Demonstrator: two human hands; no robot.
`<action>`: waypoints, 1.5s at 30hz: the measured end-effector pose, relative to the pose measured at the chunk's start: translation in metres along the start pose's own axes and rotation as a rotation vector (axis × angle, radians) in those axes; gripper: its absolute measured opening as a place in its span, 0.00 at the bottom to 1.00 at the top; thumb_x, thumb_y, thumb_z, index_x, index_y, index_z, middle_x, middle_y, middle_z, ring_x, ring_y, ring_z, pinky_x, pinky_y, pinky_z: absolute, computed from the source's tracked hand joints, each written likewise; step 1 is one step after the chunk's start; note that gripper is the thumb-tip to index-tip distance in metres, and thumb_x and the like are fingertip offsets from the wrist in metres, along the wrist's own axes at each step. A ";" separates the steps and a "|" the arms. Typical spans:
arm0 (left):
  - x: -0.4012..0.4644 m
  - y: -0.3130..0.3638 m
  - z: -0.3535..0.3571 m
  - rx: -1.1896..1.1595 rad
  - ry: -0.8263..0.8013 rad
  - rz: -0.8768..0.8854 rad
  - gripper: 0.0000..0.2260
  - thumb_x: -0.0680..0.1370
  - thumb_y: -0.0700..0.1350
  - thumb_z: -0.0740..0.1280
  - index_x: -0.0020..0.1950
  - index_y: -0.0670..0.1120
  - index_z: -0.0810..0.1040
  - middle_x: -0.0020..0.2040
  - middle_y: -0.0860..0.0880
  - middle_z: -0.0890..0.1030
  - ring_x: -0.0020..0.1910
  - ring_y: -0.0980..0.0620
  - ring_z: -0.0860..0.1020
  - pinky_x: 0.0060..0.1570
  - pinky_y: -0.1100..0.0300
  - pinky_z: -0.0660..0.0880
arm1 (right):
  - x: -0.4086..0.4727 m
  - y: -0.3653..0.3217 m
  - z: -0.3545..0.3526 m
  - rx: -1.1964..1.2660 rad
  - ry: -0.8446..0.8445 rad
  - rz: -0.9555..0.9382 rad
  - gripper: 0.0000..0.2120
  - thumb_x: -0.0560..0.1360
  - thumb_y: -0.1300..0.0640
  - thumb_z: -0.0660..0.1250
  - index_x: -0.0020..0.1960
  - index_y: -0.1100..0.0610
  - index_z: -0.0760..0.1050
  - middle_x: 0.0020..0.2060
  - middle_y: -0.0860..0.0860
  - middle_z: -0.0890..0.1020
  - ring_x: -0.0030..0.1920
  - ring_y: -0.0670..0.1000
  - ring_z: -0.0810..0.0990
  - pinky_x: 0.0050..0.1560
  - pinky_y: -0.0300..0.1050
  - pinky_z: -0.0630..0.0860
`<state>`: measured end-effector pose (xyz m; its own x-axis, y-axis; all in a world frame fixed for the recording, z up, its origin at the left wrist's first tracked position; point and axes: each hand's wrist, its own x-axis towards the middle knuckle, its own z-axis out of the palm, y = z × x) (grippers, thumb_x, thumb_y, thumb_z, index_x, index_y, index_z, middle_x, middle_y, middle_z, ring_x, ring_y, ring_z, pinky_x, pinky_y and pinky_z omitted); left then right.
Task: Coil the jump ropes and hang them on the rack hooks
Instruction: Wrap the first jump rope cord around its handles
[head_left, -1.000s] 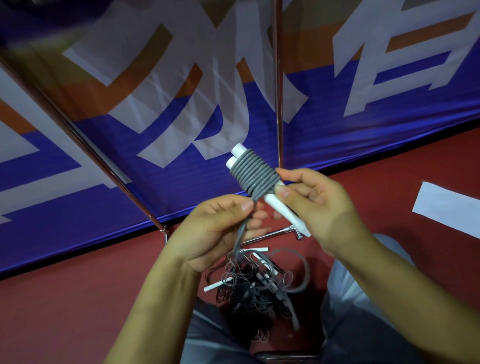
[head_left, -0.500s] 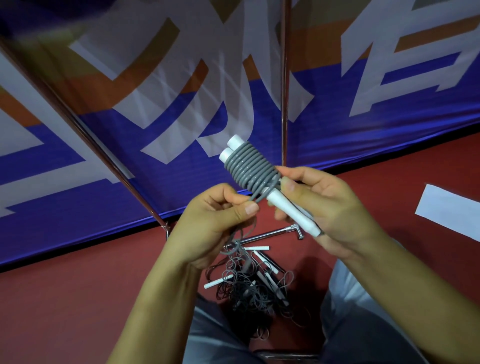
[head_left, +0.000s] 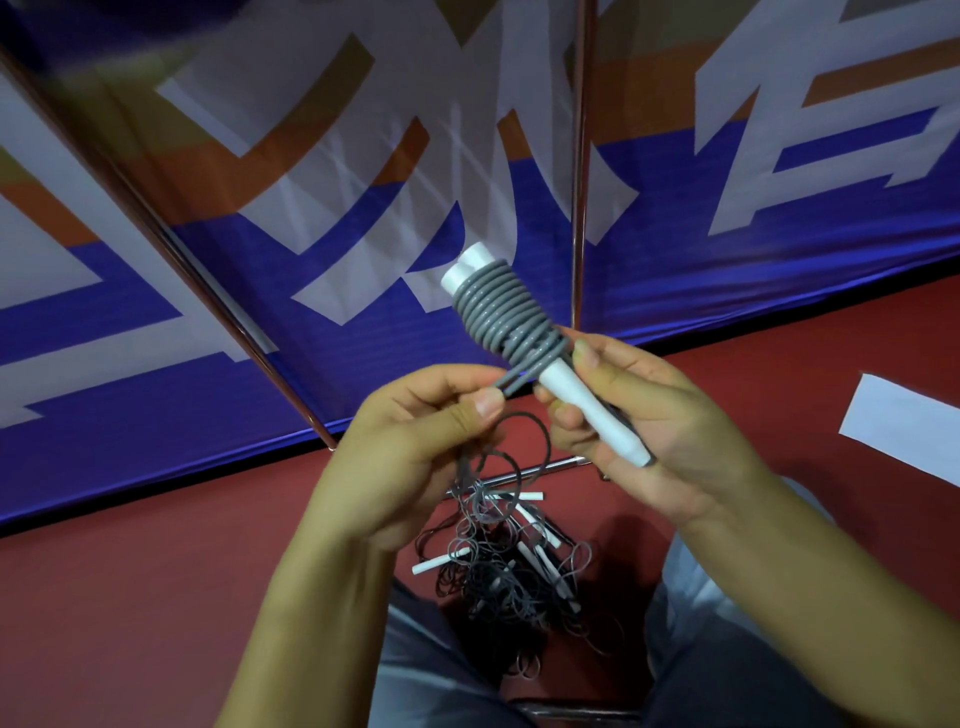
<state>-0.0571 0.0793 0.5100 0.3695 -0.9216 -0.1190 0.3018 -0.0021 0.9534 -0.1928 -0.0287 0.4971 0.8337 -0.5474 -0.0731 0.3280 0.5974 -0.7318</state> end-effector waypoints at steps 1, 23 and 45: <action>0.002 0.000 -0.002 -0.042 -0.062 -0.046 0.12 0.58 0.36 0.79 0.39 0.44 0.85 0.32 0.49 0.80 0.31 0.56 0.78 0.38 0.63 0.78 | 0.000 -0.002 -0.001 0.006 -0.018 0.022 0.14 0.72 0.58 0.60 0.54 0.62 0.76 0.33 0.56 0.80 0.29 0.46 0.75 0.30 0.35 0.72; -0.007 0.006 0.010 0.572 -0.176 0.041 0.12 0.67 0.31 0.74 0.43 0.48 0.83 0.39 0.57 0.85 0.41 0.63 0.82 0.42 0.72 0.75 | -0.003 -0.018 -0.039 -0.212 -0.456 0.118 0.15 0.70 0.51 0.72 0.54 0.55 0.81 0.41 0.50 0.85 0.29 0.45 0.81 0.32 0.36 0.78; 0.031 -0.017 -0.022 0.234 -0.096 -0.224 0.22 0.73 0.55 0.65 0.23 0.45 0.69 0.23 0.50 0.61 0.19 0.57 0.58 0.21 0.69 0.59 | -0.008 -0.023 -0.029 -0.954 -0.521 0.488 0.09 0.75 0.62 0.68 0.54 0.53 0.79 0.48 0.65 0.82 0.39 0.59 0.81 0.42 0.51 0.79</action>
<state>-0.0311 0.0590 0.4841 0.2287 -0.9207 -0.3164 0.1519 -0.2873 0.9457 -0.2202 -0.0547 0.4953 0.9309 0.0527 -0.3614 -0.3532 -0.1218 -0.9276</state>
